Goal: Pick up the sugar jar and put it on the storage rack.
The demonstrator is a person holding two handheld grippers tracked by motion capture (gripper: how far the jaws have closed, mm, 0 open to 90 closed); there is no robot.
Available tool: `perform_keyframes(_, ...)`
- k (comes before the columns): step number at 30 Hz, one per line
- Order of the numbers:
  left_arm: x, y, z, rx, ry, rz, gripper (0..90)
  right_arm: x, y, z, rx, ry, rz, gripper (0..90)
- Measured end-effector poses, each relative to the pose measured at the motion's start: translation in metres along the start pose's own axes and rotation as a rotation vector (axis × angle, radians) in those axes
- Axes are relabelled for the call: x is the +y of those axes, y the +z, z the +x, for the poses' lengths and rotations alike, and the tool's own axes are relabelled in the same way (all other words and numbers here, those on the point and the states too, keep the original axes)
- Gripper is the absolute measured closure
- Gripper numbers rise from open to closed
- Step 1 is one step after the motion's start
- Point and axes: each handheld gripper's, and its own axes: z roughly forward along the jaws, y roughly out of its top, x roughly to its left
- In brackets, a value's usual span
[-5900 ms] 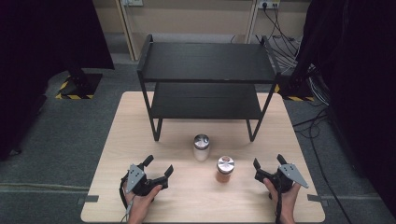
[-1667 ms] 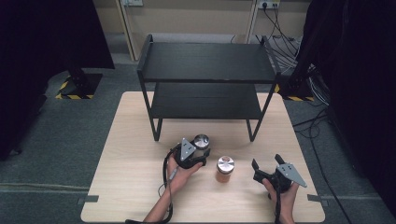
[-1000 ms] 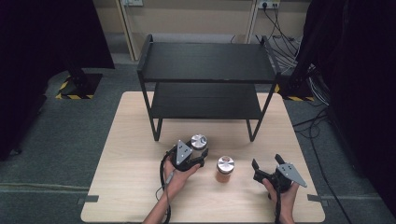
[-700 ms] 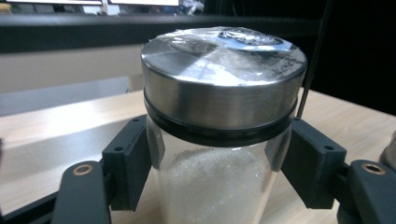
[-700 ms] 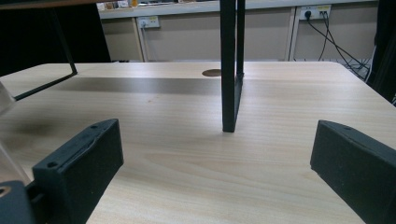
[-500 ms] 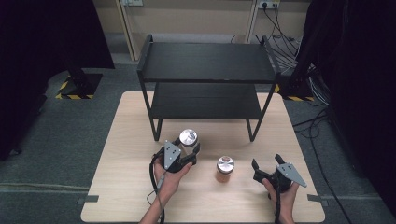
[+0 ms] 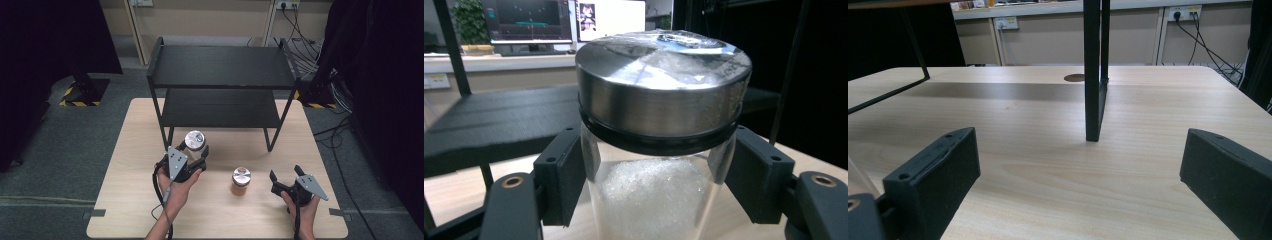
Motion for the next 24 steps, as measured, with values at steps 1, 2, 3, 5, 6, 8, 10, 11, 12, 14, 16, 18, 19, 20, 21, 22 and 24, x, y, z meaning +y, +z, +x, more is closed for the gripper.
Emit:
perform_keyframes(1,0.001,0.0,0.0,0.002,0.0,-0.003,30.6,0.0,0.0,0.0,0.0,0.001,0.0,2.8)
perform_keyframes(2,0.003,-0.001,-0.001,0.005,0.001,-0.008,30.6,0.0,0.0,0.0,0.0,0.001,0.0,2.8)
perform_keyframes(3,0.006,-0.002,-0.001,0.007,0.003,-0.009,30.6,0.0,0.0,0.0,0.001,0.001,0.0,2.8)
perform_keyframes(5,0.011,-0.003,-0.002,0.011,0.008,-0.01,30.6,0.0,0.0,0.0,0.001,0.0,0.0,2.8)
perform_keyframes(6,0.014,-0.003,-0.002,0.011,0.01,-0.011,30.6,0.0,0.0,0.0,0.001,0.0,0.0,2.8)
perform_keyframes(8,0.018,-0.003,-0.002,0.016,0.015,-0.008,30.6,0.0,0.0,0.0,0.002,0.0,0.001,2.8)
perform_keyframes(10,0.023,-0.003,-0.002,0.019,0.015,-0.011,30.6,0.0,0.0,0.0,0.001,0.0,0.0,2.8)
perform_keyframes(11,0.024,-0.003,-0.002,0.021,0.014,-0.014,30.6,0.0,0.0,0.0,0.001,0.0,0.0,2.8)
perform_keyframes(12,0.026,-0.003,-0.001,0.022,0.017,-0.015,30.6,0.0,0.0,0.0,0.001,0.0,0.001,2.8)
perform_keyframes(14,0.03,-0.004,-0.001,0.023,0.016,-0.019,30.6,0.0,0.0,0.0,0.002,0.0,0.001,2.8)
perform_keyframes(16,0.033,-0.004,0.0,0.024,0.018,-0.021,30.6,0.0,0.0,0.0,0.002,-0.001,0.001,2.9)
perform_keyframes(18,0.036,-0.004,0.001,0.024,0.011,-0.025,30.6,0.0,0.0,0.0,0.002,-0.001,0.002,2.8)
perform_keyframes(19,0.038,-0.005,0.002,0.024,0.011,-0.025,30.6,0.0,0.0,0.0,0.002,0.0,0.002,2.8)
perform_keyframes(20,0.04,-0.004,0.002,0.026,0.009,-0.026,30.6,0.0,0.0,-0.001,0.002,0.0,0.003,2.8)
perform_keyframes(21,0.043,-0.005,0.003,0.026,0.014,-0.025,30.6,0.001,0.0,0.0,0.002,0.0,0.003,2.9)
perform_keyframes(22,0.045,-0.005,0.004,0.028,0.017,-0.024,30.6,0.001,0.0,0.0,0.002,0.0,0.003,2.9)
perform_keyframes(24,0.05,-0.005,0.005,0.03,0.021,-0.023,30.6,0.001,0.0,0.0,0.003,-0.002,0.004,2.9)
